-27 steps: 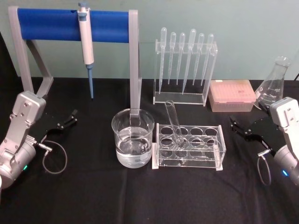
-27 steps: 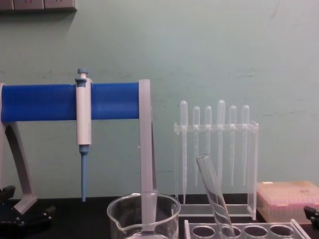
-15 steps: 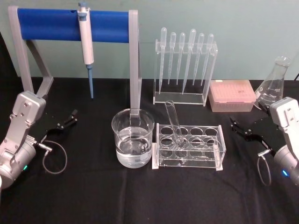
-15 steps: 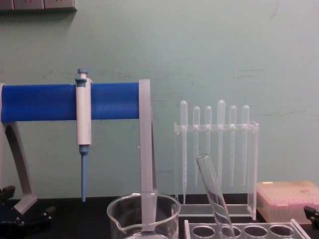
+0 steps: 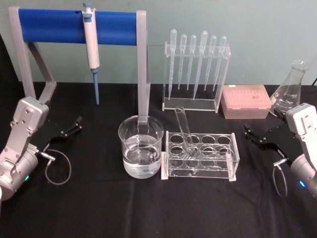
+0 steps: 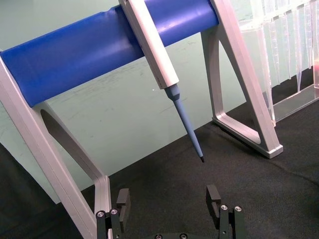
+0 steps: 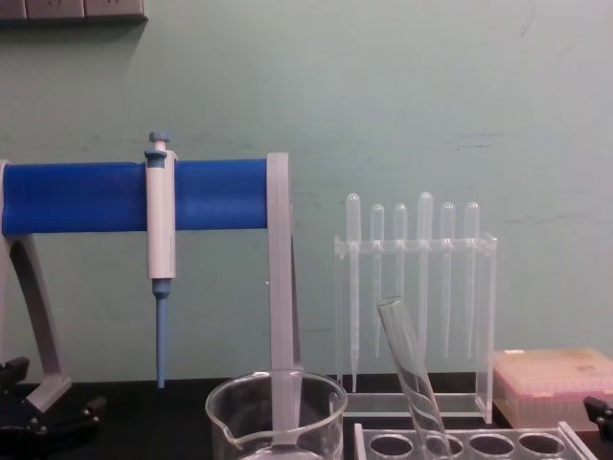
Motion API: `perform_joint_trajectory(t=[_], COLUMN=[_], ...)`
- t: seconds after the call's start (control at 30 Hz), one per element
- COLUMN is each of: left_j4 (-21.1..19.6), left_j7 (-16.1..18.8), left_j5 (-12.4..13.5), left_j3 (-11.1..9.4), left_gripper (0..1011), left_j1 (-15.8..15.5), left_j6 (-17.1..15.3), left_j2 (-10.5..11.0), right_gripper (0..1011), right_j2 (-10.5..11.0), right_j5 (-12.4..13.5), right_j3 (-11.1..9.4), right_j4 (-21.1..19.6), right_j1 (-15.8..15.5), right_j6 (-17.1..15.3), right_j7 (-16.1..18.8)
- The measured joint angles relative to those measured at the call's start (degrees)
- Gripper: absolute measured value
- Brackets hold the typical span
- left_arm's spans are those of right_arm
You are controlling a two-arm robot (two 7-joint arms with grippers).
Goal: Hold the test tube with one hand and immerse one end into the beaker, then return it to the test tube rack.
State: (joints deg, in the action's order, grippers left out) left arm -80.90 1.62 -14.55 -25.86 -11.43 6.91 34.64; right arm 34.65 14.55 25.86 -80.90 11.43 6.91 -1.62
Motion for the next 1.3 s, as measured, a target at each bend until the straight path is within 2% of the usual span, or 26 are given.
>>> perform_joint_trajectory(t=[0.57,0.73,0.9,1.07,1.13,1.23,1.27,1.3], left_j4=[0.0,0.0,0.0,0.0,0.0,0.0,0.0,0.0], left_j7=[0.0,0.0,0.0,0.0,0.0,0.0,0.0,0.0], left_j5=[0.0,0.0,0.0,0.0,0.0,0.0,0.0,0.0], left_j3=[0.0,0.0,0.0,0.0,0.0,0.0,0.0,0.0], left_gripper=[1000,1000,1000,1000,1000,1000,1000,1000], left_j1=[0.0,0.0,0.0,0.0,0.0,0.0,0.0,0.0], left_j6=[0.0,0.0,0.0,0.0,0.0,0.0,0.0,0.0], left_j2=[0.0,0.0,0.0,0.0,0.0,0.0,0.0,0.0], right_gripper=[1002,1002,1002,1002,1002,1002,1002,1002], right_j2=[0.0,0.6,2.5,4.5,5.8,6.7,6.7,6.9], right_j5=[-0.1,-0.6,1.0,3.5,5.3,6.8,6.8,7.4], right_j3=[-0.2,-2.0,-5.1,-7.0,-7.5,-7.0,-7.0,-6.4], right_j4=[-0.2,-3.4,-10.4,-16.1,-19.4,-21.8,-21.8,-22.5], right_j1=[-0.2,-2.6,-7.4,-10.6,-11.6,-11.1,-11.1,-10.3], right_j6=[-0.1,-1.1,-4.0,-6.1,-8.1,-10.6,-10.6,-11.7], right_j7=[0.0,-1.6,-2.5,-0.3,2.7,6.8,6.8,9.0])
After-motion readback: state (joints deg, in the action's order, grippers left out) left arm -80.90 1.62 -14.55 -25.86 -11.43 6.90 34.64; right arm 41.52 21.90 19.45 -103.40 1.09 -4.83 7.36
